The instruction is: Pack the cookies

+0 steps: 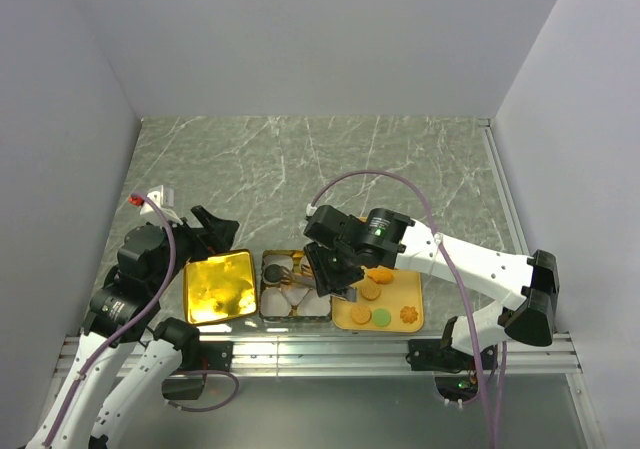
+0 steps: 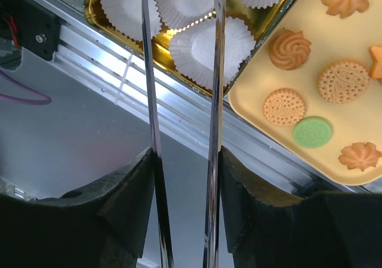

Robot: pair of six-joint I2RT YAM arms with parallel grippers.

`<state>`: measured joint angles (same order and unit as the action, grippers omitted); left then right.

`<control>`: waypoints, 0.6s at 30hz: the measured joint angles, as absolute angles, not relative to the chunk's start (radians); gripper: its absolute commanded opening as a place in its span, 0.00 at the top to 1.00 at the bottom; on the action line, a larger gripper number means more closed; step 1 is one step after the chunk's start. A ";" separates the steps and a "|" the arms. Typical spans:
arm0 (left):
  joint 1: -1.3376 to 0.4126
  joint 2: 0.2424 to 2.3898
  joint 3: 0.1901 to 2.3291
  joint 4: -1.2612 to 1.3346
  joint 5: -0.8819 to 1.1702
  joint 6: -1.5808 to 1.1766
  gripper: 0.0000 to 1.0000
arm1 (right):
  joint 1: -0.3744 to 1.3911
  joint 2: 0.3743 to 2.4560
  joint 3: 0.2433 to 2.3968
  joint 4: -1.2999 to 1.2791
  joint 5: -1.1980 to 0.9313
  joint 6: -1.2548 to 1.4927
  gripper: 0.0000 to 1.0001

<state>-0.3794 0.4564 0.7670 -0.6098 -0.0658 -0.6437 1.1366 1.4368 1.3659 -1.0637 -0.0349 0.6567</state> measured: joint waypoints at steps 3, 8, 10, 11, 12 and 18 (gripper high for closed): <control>-0.379 0.456 0.767 -0.610 -0.066 -0.644 0.01 | 1.137 1.437 1.366 -1.063 -0.027 0.657 0.46; -0.379 0.458 0.767 -0.610 -0.066 -0.644 0.01 | 1.137 1.434 1.365 -1.062 -0.021 0.657 0.43; -0.379 0.460 0.767 -0.610 -0.066 -0.644 0.01 | 1.137 1.427 1.362 -1.061 -0.020 0.657 0.43; -0.379 0.460 0.767 -0.610 -0.066 -0.644 0.01 | 1.137 1.422 1.357 -1.061 -0.019 0.658 0.43; -0.379 0.460 0.767 -0.610 -0.066 -0.644 0.01 | 1.137 1.415 1.353 -1.061 -0.019 0.658 0.43; -0.379 0.461 0.767 -0.610 -0.066 -0.644 0.01 | 1.137 1.375 1.350 -1.072 0.012 0.664 0.43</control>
